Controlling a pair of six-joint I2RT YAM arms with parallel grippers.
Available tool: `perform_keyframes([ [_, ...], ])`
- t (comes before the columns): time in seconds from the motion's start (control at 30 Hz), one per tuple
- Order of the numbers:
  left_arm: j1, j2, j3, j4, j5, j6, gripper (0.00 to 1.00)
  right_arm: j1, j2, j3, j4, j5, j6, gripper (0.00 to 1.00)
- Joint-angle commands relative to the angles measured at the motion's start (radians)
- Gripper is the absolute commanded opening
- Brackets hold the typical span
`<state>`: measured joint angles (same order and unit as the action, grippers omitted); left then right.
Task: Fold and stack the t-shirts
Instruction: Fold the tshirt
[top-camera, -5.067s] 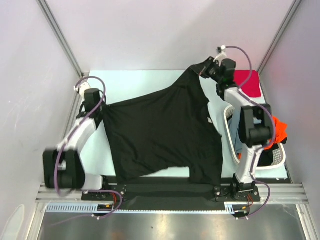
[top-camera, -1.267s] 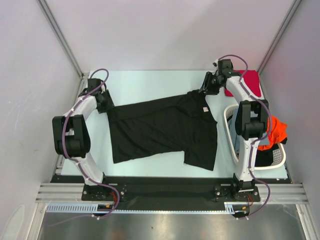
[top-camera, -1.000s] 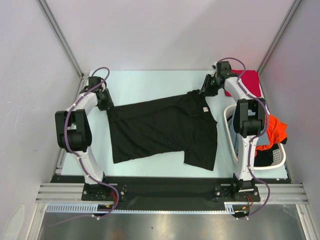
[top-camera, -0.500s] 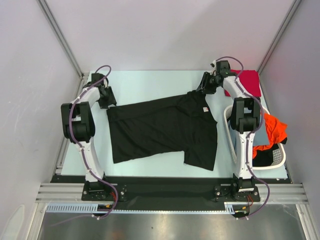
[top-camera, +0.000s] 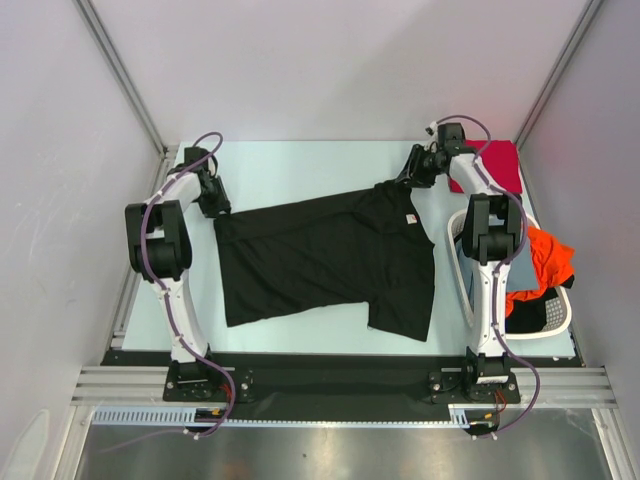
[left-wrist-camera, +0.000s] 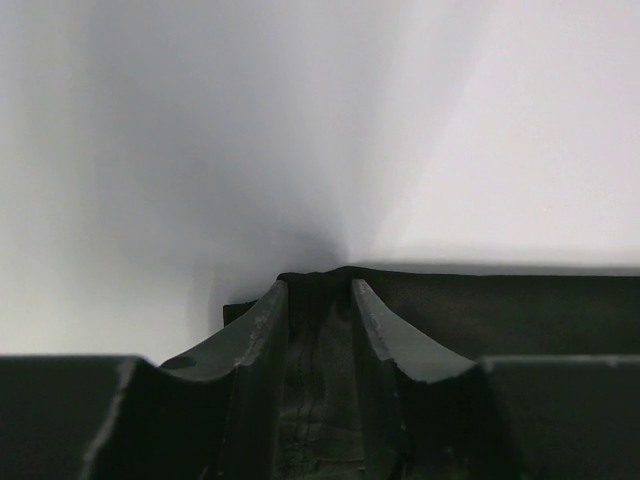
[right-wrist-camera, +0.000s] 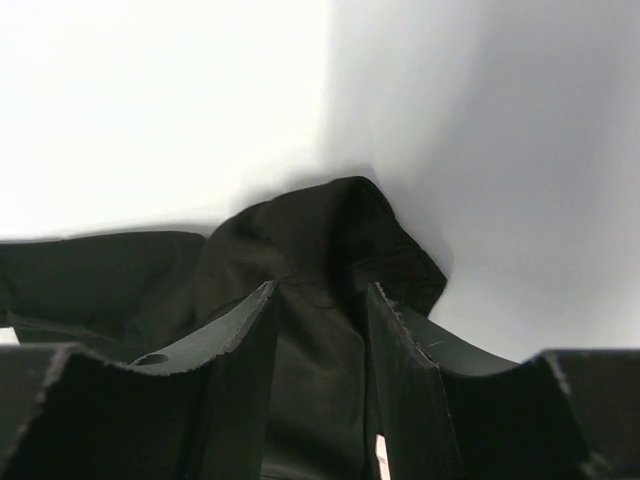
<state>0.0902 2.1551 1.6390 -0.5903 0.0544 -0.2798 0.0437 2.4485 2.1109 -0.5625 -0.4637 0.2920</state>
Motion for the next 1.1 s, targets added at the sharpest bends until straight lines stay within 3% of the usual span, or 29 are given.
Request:
perform_keyframes([
  [0.0,0.008,0.005,0.007,0.023,0.025,0.001,0.35,0.004,0.021,0.054,0.047,-0.036,0.021,0.45],
  [0.4,0.017,0.019,0.019,0.024,0.016,0.002,0.11,0.004,0.079,0.084,0.098,-0.059,0.087,0.39],
  [0.5,0.019,0.019,0.016,0.024,0.002,0.004,0.01,0.001,0.083,0.09,0.099,-0.053,0.096,0.27],
  [0.53,0.019,0.019,0.018,0.021,-0.007,0.004,0.0,-0.001,0.081,0.09,0.099,-0.04,0.102,0.14],
  [0.73,0.023,0.017,0.015,0.017,-0.045,-0.001,0.0,-0.019,0.043,0.083,0.069,0.065,0.107,0.0],
  [1.07,0.022,-0.018,-0.008,0.012,-0.051,-0.024,0.04,-0.021,0.044,0.129,0.02,0.062,0.124,0.04],
])
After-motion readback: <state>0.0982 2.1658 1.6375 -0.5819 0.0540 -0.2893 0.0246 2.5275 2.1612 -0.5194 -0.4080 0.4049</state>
